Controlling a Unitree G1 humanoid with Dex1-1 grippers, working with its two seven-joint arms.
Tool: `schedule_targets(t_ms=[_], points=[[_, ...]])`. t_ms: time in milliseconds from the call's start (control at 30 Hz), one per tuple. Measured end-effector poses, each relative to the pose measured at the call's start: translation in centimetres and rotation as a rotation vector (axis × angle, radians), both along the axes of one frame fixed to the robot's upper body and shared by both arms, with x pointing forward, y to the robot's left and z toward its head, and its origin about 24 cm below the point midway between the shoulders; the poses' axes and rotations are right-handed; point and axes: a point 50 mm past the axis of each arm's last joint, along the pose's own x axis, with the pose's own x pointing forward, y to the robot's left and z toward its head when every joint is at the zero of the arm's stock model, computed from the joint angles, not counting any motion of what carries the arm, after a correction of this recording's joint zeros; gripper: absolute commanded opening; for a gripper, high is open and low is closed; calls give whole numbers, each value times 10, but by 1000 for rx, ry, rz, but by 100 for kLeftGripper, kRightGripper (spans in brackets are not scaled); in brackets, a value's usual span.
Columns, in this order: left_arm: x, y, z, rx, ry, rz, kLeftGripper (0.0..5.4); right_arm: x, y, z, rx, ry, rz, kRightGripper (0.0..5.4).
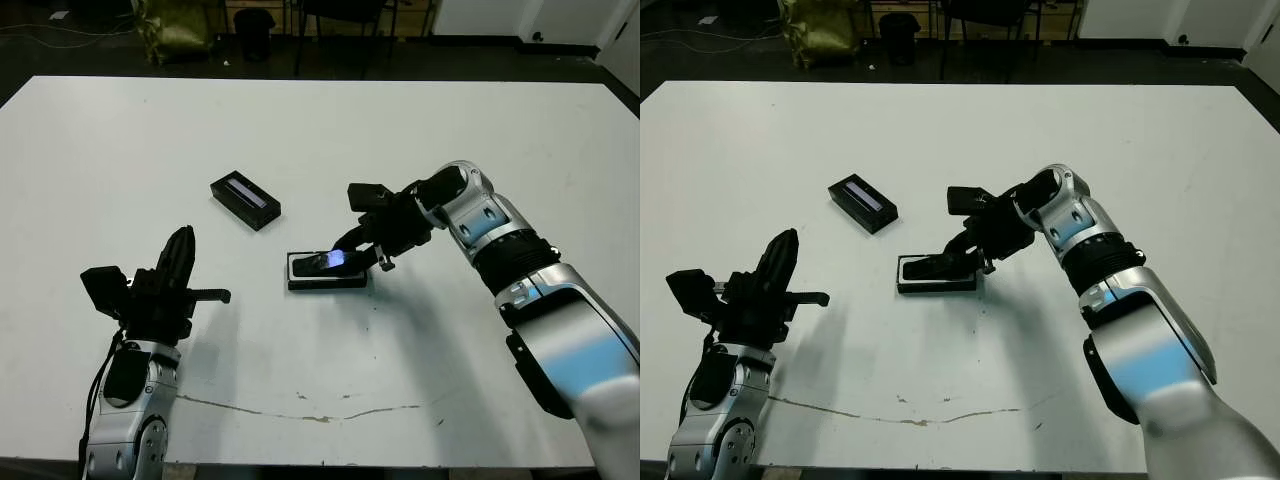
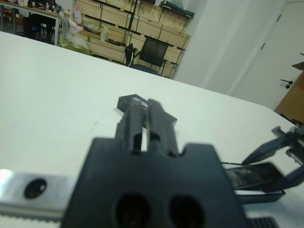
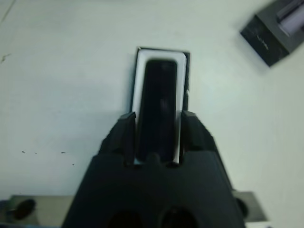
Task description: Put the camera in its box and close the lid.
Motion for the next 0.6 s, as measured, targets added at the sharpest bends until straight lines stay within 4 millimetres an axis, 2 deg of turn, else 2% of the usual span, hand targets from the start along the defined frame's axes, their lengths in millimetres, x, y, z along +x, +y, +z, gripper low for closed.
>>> schedule_targets(t_ms=[200,467,600], points=[[0,0,-1,2,0,2,0,-3,2,-3,-11,6,60,363],[-1,0,-1,7,-2,1,0,-2,1,-4,-28,15,55,539],[-1,0,-1,-1,0,1,0,-2,0,-7,-42,19,50,539]])
